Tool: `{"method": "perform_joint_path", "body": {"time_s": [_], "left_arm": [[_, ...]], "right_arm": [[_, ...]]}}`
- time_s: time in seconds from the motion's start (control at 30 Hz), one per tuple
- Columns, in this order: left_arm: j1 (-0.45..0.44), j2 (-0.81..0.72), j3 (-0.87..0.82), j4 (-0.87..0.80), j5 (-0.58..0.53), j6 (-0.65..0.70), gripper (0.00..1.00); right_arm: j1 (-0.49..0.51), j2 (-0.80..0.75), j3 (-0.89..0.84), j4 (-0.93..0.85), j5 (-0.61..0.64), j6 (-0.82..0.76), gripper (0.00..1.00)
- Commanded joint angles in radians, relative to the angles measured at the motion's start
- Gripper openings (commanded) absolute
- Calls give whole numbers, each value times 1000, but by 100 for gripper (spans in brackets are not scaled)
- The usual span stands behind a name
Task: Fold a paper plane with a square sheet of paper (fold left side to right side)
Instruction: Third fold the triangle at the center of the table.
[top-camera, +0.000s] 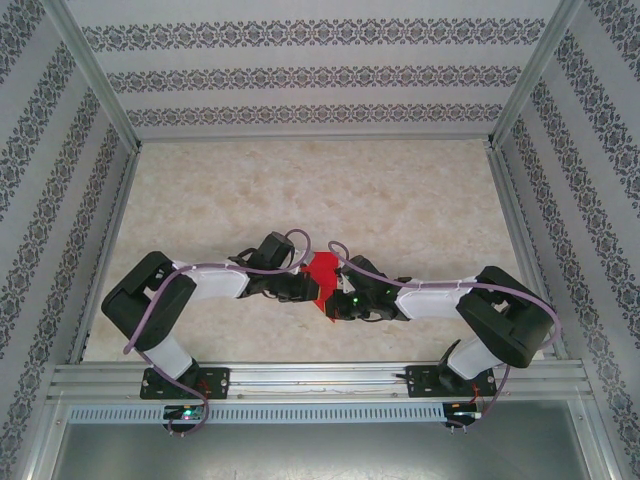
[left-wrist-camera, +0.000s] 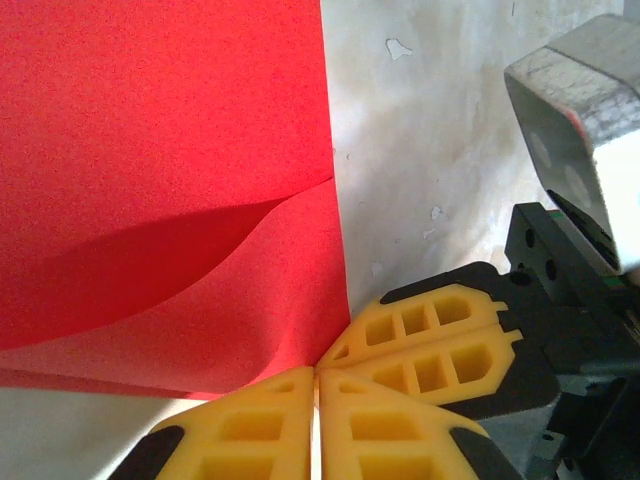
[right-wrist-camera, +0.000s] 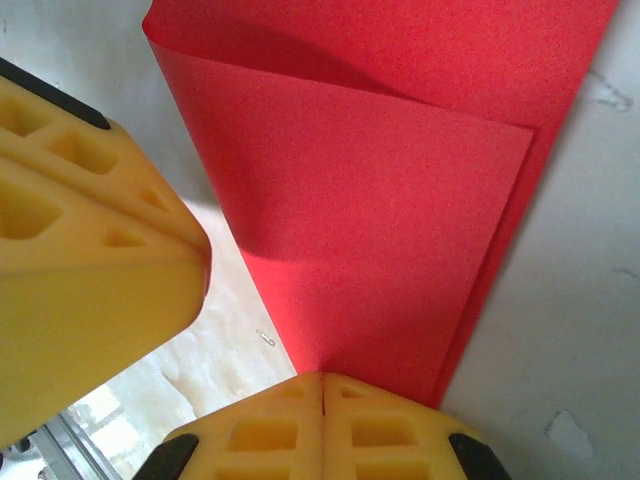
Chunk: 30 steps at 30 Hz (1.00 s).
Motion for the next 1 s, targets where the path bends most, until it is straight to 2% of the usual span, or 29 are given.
{"method": "perform_joint_path", "body": {"time_s": [0.0, 0.17, 0.7, 0.97], "left_arm": [[-19, 27, 2, 45, 16, -14, 9], [-23, 53, 8, 43, -1, -5, 9], [-19, 93, 20, -121, -169, 59, 8], [23, 91, 24, -118, -183, 61, 8]], "right_arm": [[1, 73, -33, -162, 100, -10, 0], [3, 83, -19, -177, 92, -18, 0], [11, 89, -8, -227, 90, -26, 0], [14, 95, -9, -241, 87, -30, 0]]}}
